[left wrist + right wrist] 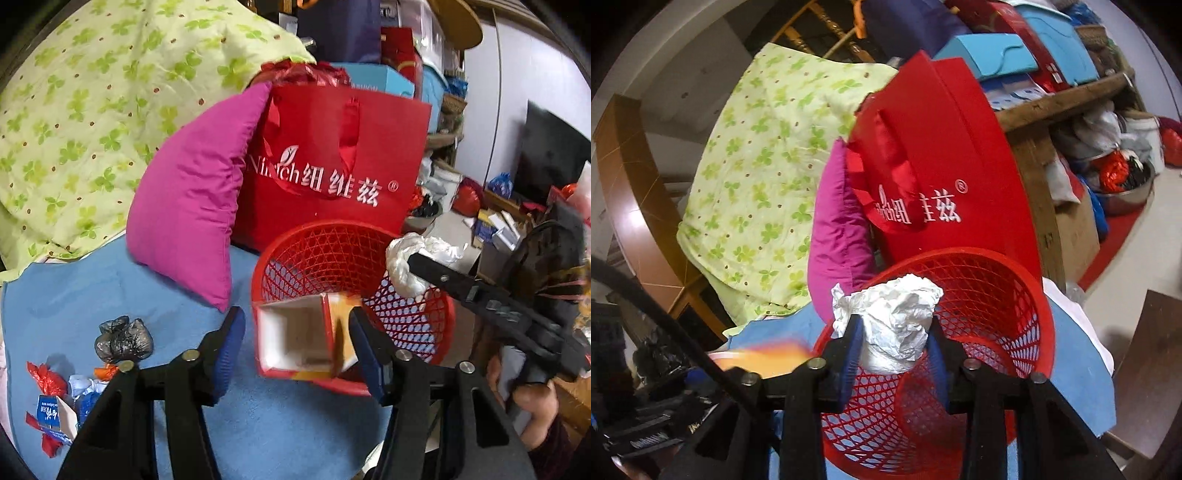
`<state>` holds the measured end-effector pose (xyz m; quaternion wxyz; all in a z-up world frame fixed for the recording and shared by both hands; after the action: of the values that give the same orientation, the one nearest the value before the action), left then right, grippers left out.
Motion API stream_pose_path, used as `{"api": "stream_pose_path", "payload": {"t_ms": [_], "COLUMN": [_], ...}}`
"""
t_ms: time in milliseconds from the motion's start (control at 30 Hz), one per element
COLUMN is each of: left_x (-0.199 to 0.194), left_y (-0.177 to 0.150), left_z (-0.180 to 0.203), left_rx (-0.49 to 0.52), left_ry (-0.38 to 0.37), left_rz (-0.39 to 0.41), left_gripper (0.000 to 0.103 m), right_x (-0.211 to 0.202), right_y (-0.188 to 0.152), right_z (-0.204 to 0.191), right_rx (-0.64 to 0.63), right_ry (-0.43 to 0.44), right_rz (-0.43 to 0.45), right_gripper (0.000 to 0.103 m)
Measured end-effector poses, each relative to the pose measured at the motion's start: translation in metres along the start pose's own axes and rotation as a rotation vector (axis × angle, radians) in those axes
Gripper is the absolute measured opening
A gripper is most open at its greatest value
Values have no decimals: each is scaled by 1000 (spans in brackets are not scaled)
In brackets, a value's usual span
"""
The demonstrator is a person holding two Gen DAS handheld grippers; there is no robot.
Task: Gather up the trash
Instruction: 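Open both tools to drop the bag and box into the basket, then bring both tools back over the remaining trash on the blanket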
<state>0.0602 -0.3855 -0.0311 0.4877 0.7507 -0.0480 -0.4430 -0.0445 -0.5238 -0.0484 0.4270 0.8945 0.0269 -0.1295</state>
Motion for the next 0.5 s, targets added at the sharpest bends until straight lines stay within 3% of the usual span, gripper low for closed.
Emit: {"api": "stream_pose_path", "payload": {"t_ms": [33,300,500], "left_x": [3,-6,-32], "left_y": [0,-22,-77], "left_z": [1,-33,-118], "left_rx": [1,-38,-128], "left_ry": [4,63,230], "left_rz": [-3,-3,-17], "left_gripper": [63,65,67], "right_x": [-3,-7,3], "right_y": [2,5,-10], "right_z": [-1,-35,-91], "right_rx": [3,-93,-200], "right_ry": [4,44,150], "right_rz": [20,84,83], "right_gripper": [76,76,76]}}
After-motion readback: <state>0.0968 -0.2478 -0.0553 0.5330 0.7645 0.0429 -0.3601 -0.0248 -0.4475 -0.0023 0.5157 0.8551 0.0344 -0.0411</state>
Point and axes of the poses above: each gripper's, at about its wrist camera, not at the fingertips, and x roughly the way its jaws point, z to its right, y to its top, the point moved 7 cm from there along x, roughly the way its jaws point, and after that the axes turned 11 degrees about y, right-handed, at the moved point
